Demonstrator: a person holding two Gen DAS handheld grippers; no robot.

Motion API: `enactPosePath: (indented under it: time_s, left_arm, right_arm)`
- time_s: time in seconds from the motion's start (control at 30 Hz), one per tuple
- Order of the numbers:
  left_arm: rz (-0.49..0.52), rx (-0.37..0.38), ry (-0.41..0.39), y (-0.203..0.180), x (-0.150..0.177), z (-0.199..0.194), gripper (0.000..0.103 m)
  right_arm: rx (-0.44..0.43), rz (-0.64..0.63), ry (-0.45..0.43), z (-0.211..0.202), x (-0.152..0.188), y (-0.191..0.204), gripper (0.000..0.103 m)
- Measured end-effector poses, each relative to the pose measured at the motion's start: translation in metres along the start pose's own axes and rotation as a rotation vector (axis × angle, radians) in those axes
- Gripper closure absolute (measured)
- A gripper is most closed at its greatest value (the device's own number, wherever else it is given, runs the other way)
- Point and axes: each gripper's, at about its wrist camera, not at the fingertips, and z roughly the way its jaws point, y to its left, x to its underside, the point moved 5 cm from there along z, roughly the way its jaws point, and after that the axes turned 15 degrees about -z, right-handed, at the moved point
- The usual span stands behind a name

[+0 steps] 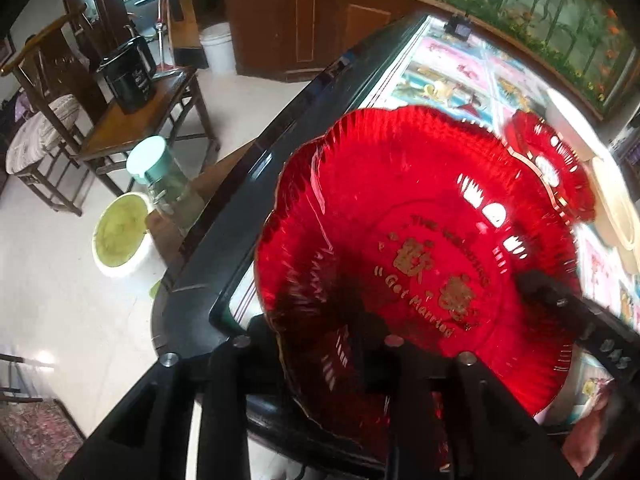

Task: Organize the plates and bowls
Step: 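Grasp the small red sticker plate with the right gripper while the left gripper holds the large red plates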

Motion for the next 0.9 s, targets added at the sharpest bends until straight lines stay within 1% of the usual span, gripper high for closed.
enactPosePath:
  time_s: [0.03,0.1,0.13,0.17,0.23,0.33,0.37,0.4,0.43,0.47,0.5,0.53,0.57,0.63,0.73,0.77,0.83,0.9]
  left_arm:
    - [0.003,-0.016,-0.003,0.001,0.002,-0.004,0.068]
    - [0.016,-0.041,-0.061,0.006,0.006,-0.021,0.067]
    - [0.021,-0.055,-0.107,0.009,0.008,-0.033,0.061]
    - [0.026,-0.069,-0.148,0.013,0.009,-0.045,0.050]
    - [0.017,-0.095,-0.231,0.020,0.011,-0.069,0.046]
    - [0.002,-0.070,-0.343,0.020,0.009,-0.106,0.042]
    - [-0.010,-0.039,-0.387,0.017,0.009,-0.120,0.042]
    - [-0.016,-0.006,-0.417,0.012,0.010,-0.129,0.040]
    - [-0.020,0.038,-0.446,0.006,0.012,-0.139,0.034]
    - [-0.020,0.097,-0.473,-0.003,0.017,-0.148,0.026]
    - [-0.013,0.141,-0.487,-0.009,0.021,-0.151,0.023]
    - [0.006,0.192,-0.497,-0.019,0.026,-0.154,0.023]
    - [0.029,0.234,-0.500,-0.029,0.033,-0.155,0.023]
    - [0.072,0.304,-0.478,-0.045,0.045,-0.150,0.023]
    - [0.088,0.396,-0.389,-0.062,0.059,-0.131,0.023]
    - [0.081,0.439,-0.346,-0.066,0.061,-0.122,0.023]
    - [0.049,0.477,-0.304,-0.068,0.066,-0.110,0.023]
    - [-0.008,0.512,-0.264,-0.066,0.064,-0.097,0.023]
  right_arm:
    - [0.000,-0.014,-0.013,-0.006,0.000,0.000,0.091]
    - [-0.016,-0.024,-0.049,-0.020,-0.002,-0.003,0.089]
    - [-0.017,-0.021,-0.064,-0.026,-0.001,-0.007,0.089]
    - [-0.015,-0.017,-0.084,-0.034,0.000,-0.012,0.087]
    - [-0.015,0.012,-0.132,-0.051,0.004,-0.029,0.085]
    - [0.003,0.095,-0.177,-0.071,0.006,-0.062,0.085]
    - [0.002,0.128,-0.195,-0.076,0.006,-0.071,0.085]
    - [0.019,0.177,-0.210,-0.082,0.005,-0.086,0.085]
    - [0.033,0.208,-0.212,-0.086,0.005,-0.095,0.085]
    - [0.037,0.239,-0.213,-0.086,0.004,-0.103,0.085]
    - [0.037,0.283,-0.211,-0.085,0.002,-0.115,0.085]
    - [0.039,0.312,-0.208,-0.084,0.001,-0.122,0.085]
    - [0.038,0.340,-0.207,-0.081,-0.001,-0.129,0.085]
    - [0.028,0.386,-0.188,-0.071,-0.009,-0.139,0.085]
    - [-0.003,0.474,-0.180,-0.057,-0.014,-0.159,0.085]
    - [-0.012,0.501,-0.184,-0.052,-0.016,-0.163,0.085]
    - [0.009,0.519,-0.184,-0.043,-0.023,-0.169,0.085]
    - [0.034,0.510,-0.162,-0.034,-0.030,-0.170,0.085]
